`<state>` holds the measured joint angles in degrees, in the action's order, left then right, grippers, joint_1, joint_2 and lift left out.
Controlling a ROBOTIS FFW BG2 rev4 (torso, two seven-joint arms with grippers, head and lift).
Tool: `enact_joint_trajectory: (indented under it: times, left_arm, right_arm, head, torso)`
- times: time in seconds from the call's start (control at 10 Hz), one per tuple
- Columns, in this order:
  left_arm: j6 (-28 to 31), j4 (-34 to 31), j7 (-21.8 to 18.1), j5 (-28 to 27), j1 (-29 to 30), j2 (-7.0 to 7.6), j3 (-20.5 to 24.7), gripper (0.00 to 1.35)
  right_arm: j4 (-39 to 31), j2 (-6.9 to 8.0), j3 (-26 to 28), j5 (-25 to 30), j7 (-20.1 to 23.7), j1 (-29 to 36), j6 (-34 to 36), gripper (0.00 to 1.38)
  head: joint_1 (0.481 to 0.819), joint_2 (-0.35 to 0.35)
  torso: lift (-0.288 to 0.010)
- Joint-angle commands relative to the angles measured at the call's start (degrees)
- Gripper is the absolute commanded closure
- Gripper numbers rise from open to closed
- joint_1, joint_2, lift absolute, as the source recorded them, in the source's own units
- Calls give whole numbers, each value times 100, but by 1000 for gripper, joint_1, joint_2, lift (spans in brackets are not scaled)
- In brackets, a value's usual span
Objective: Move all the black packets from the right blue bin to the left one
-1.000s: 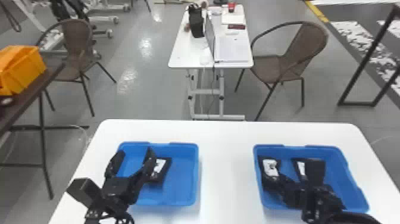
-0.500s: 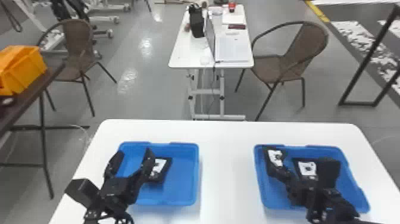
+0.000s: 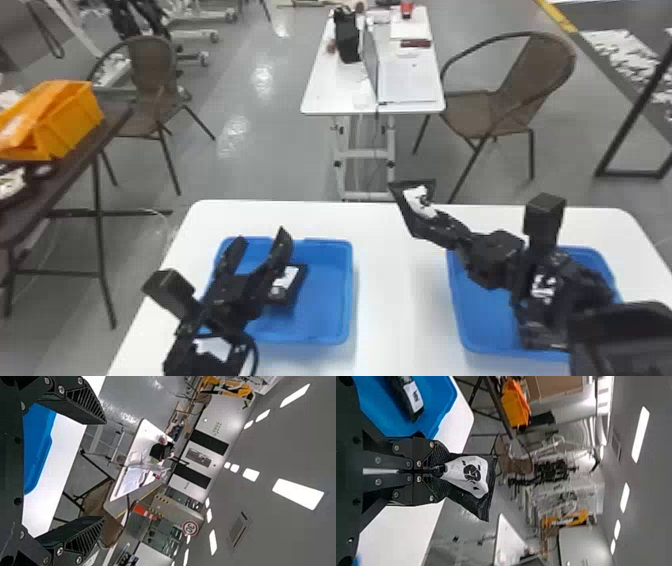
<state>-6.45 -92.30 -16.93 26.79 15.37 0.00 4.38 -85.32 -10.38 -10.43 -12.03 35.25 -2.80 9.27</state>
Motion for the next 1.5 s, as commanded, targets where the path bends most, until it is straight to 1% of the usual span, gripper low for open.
enact_joint_trajectory:
  times: [0.0, 0.2, 0.3, 0.4, 0.5, 0.6, 0.8, 0.9, 1.0, 1.1, 1.2, 1.3, 1.4]
  left_arm:
    - [786, -315, -117, 301, -184, -15, -69, 183]
    - [1313, -535, -275, 609, -421, -15, -157, 183]
    - [1542, -570, -302, 872, -509, -15, -209, 183]
    - [1665, -579, -337, 907, -588, -15, -262, 183]
    - [1832, -579, -372, 899, -676, -15, -306, 183]
    - [1867, -579, -372, 890, -702, -15, -332, 183]
    - [2166, -579, -381, 907, -729, -15, -341, 188]
    - [2183, -579, -381, 890, -746, -15, -341, 292]
    - [2341, -614, -363, 890, -755, -15, -324, 1021]
    - [2394, -614, -337, 987, -755, -15, -324, 1167]
    - [2394, -614, -337, 1118, -746, -15, -332, 1202]
    - [2297, -614, -355, 1162, -737, -15, -324, 1202]
    - [2245, -614, -363, 1180, -737, -15, -324, 1202]
  right_arm:
    - [534, 36, -644, 17, 105, -546, -399, 1282]
    - [1035, -78, -1505, -493, 70, -985, -575, 1282]
    - [1097, -148, -1857, -616, -9, -1170, -593, 1282]
    - [1185, -210, -2173, -801, -27, -1372, -610, 1282]
    - [1211, -245, -2393, -950, -45, -1521, -619, 1282]
    - [1220, -254, -2551, -1047, -71, -1627, -619, 1282]
    - [1264, -254, -2578, -1099, -97, -1653, -619, 1282]
    - [1281, -245, -2587, -1108, -124, -1653, -619, 1282]
    - [1316, -227, -2587, -1152, -132, -1653, -628, 1282]
    - [1343, -201, -2587, -1152, -150, -1653, -637, 1282]
    - [1422, -131, -2560, -1152, -150, -1653, -680, 1282]
    - [1492, -16, -2446, -1161, -150, -1609, -733, 1282]
    - [1554, 45, -2376, -1161, -150, -1601, -768, 1282]
  head:
    - [695, 159]
    - [695, 184]
    - [695, 194]
    - [695, 203]
    - [695, 209]
    - [695, 211]
    - [695, 214]
    - [695, 210]
    - [695, 207]
    - [695, 206]
    - [695, 205]
    - [695, 205]
    - [695, 207]
  torso:
    - [0]
    - [0]
    - [0]
    - [0]
    - [0]
    - [0]
    - [0]
    - [0]
    - [0]
    - [0]
    - [0]
    - [0]
    - [0]
